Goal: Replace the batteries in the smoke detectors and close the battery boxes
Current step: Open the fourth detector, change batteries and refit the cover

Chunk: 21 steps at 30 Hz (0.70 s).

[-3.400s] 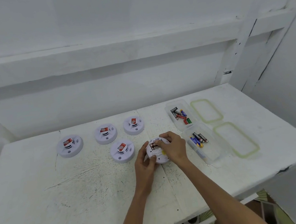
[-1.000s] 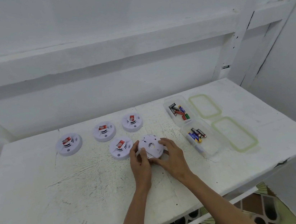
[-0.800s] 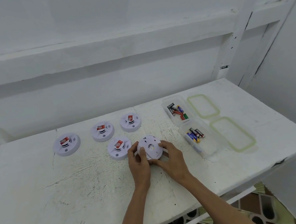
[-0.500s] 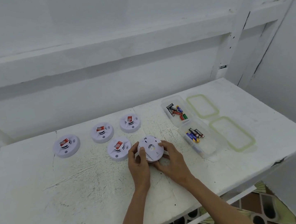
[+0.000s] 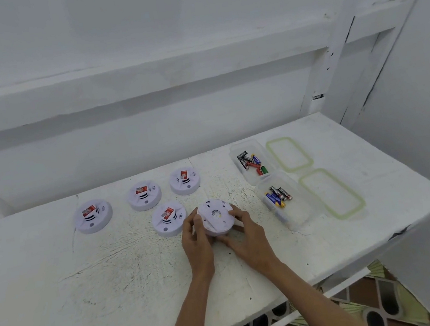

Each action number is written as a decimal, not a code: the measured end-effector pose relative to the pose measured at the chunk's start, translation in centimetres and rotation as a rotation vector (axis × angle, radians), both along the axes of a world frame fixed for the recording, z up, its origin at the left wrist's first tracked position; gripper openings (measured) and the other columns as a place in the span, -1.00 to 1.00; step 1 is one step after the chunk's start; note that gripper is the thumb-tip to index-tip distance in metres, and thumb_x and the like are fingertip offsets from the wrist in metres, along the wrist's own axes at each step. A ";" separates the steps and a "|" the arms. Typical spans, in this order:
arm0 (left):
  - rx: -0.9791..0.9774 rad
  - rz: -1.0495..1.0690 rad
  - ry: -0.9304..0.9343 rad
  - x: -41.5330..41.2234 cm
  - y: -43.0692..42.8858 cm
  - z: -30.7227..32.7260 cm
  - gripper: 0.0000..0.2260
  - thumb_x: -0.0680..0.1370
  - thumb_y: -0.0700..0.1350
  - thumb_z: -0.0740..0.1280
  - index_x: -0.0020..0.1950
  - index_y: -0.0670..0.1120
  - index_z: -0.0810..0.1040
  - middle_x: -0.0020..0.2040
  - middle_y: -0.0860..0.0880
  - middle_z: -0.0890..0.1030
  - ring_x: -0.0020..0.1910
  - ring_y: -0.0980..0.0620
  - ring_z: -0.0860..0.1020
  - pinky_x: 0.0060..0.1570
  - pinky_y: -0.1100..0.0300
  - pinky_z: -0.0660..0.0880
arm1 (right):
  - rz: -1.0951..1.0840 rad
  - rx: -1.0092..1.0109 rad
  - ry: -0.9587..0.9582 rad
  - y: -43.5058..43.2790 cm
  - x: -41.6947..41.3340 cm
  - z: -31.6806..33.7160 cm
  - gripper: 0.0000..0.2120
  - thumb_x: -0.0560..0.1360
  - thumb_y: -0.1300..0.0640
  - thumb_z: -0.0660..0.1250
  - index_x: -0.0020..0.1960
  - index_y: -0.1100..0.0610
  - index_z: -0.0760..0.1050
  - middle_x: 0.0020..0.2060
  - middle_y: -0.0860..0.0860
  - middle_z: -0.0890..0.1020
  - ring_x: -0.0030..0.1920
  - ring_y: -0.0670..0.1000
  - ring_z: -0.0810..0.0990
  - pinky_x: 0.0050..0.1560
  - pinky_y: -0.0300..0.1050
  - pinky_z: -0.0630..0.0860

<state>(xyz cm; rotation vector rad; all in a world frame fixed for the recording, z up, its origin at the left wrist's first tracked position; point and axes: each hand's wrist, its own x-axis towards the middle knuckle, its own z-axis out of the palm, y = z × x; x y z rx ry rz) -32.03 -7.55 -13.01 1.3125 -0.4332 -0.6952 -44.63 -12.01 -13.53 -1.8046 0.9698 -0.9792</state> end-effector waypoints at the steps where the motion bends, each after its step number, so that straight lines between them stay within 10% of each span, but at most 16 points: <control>1: -0.007 -0.029 0.009 0.0 0.0 -0.3 -0.73 0.74 -0.03 0.19 0.36 -0.03 0.59 0.28 0.01 0.65 0.23 0.05 0.63 0.04 0.07 0.65 | 0.002 -0.027 0.000 0.1 0.0 0.1 -0.45 0.48 -0.07 0.48 0.38 -0.02 0.36 0.42 -0.12 0.45 0.34 -0.20 0.48 0.22 -0.29 0.51; 7: 0.029 -0.085 -0.162 0.1 0.3 -0.4 -0.63 0.63 -0.23 0.17 0.33 0.06 0.60 0.20 -0.03 0.64 0.01 -0.09 0.59 -0.13 0.18 0.55 | -0.105 -0.099 0.091 -0.1 -0.1 0.5 -0.60 0.60 -0.23 0.19 0.34 -0.05 0.41 0.10 -0.13 0.64 -0.04 -0.18 0.63 -0.11 -0.19 0.60; 10: 0.029 -0.183 -0.283 -0.2 0.6 -0.1 -0.57 0.57 -0.27 0.27 0.42 0.02 0.54 0.33 0.04 0.58 0.22 0.13 0.57 0.13 0.30 0.52 | -0.229 -0.010 0.026 -0.3 -0.5 1.2 -0.68 0.64 -0.21 0.08 0.22 -0.04 0.41 -0.20 -0.12 0.63 -0.30 -0.15 0.57 -0.34 -0.33 0.42; 21: 0.033 -0.317 -0.336 -0.4 0.3 -0.4 -0.44 0.59 -0.14 0.45 0.56 0.02 0.36 0.41 0.02 0.57 0.33 0.04 0.60 0.24 0.02 0.62 | -0.207 0.168 0.082 -0.7 -0.2 1.5 -0.81 0.68 0.04 0.14 -0.02 0.14 0.39 -0.36 -0.09 0.55 -0.43 -0.21 0.54 -0.47 -0.36 0.35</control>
